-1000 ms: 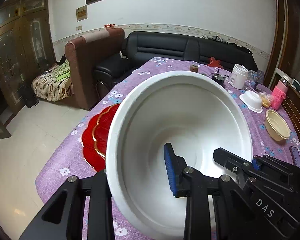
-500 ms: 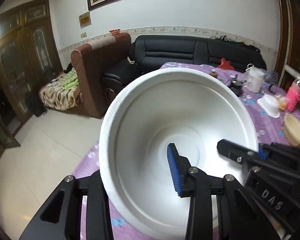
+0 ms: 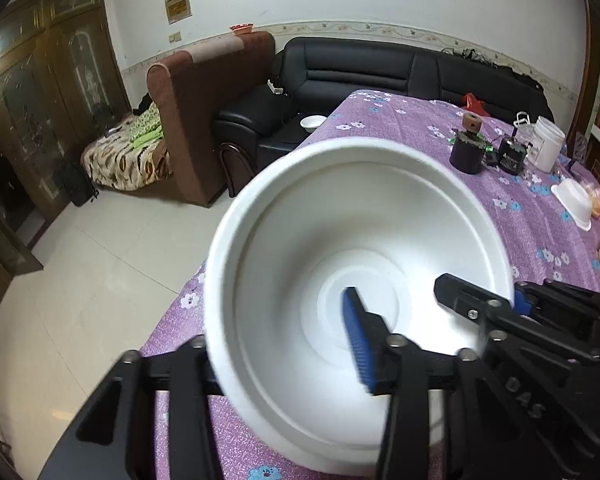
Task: Organize plates and bowls
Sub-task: 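Carry the white bowl with the right gripper onto the red plate stack, then open the right gripper and withdraw it from the white bowl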
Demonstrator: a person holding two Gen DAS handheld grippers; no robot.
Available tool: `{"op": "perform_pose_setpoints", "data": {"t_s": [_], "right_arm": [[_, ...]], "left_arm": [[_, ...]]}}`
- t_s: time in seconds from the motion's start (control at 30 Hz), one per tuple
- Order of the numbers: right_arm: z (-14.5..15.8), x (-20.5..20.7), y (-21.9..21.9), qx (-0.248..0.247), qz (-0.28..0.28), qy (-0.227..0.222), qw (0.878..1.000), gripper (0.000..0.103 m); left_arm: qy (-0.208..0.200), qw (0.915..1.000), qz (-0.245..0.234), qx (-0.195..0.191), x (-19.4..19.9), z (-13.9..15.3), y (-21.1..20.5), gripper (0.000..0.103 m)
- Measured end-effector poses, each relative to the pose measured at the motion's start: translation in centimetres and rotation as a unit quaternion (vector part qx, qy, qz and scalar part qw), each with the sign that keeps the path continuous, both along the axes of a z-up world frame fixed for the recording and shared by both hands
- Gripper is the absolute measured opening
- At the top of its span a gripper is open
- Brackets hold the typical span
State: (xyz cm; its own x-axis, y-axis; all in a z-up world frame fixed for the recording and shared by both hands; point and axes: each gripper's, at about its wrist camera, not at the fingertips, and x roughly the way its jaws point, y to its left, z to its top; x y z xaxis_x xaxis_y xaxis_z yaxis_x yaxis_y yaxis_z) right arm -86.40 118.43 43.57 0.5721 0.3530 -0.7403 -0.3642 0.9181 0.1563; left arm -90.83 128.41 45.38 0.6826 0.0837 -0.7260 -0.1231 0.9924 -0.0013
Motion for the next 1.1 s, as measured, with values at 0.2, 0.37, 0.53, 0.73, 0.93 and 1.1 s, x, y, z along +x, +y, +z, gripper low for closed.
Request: {"op": "perform_pose_setpoints", "data": {"t_s": [0.2, 0.37, 0.53, 0.73, 0.93, 1.1], "right_arm": [[-0.2, -0.4, 0.3, -0.024, -0.009, -0.032, 0.999, 0.044], [1.0, -1.6, 0.1, -0.017, -0.014, -0.069, 0.997, 0.056], [2.7, -3.8, -0.7, -0.012, -0.019, -0.101, 0.995, 0.064], [3.9, -6.8, -3.0, 0.010, -0.034, -0.109, 0.993, 0.067], [4.4, -9.7, -5.4, 0.031, -0.049, -0.110, 0.992, 0.070], [4.3, -11.4, -7.6, 0.043, -0.063, -0.107, 0.991, 0.071]], "left_arm": [[-0.019, 0.9995, 0.019, -0.013, -1.7, 0.4, 1.5, 0.068], [-0.031, 0.9985, 0.035, -0.028, -3.5, 0.9, 2.2, 0.072], [-0.055, 0.9969, 0.052, -0.022, -6.1, 2.1, 1.9, 0.077], [-0.080, 0.9947, 0.059, -0.026, -8.5, 3.4, 1.1, 0.081], [-0.094, 0.9942, 0.051, 0.002, -10.1, 4.3, -1.2, 0.084], [-0.106, 0.9933, 0.039, 0.025, -11.4, 5.0, -3.5, 0.087]]}}
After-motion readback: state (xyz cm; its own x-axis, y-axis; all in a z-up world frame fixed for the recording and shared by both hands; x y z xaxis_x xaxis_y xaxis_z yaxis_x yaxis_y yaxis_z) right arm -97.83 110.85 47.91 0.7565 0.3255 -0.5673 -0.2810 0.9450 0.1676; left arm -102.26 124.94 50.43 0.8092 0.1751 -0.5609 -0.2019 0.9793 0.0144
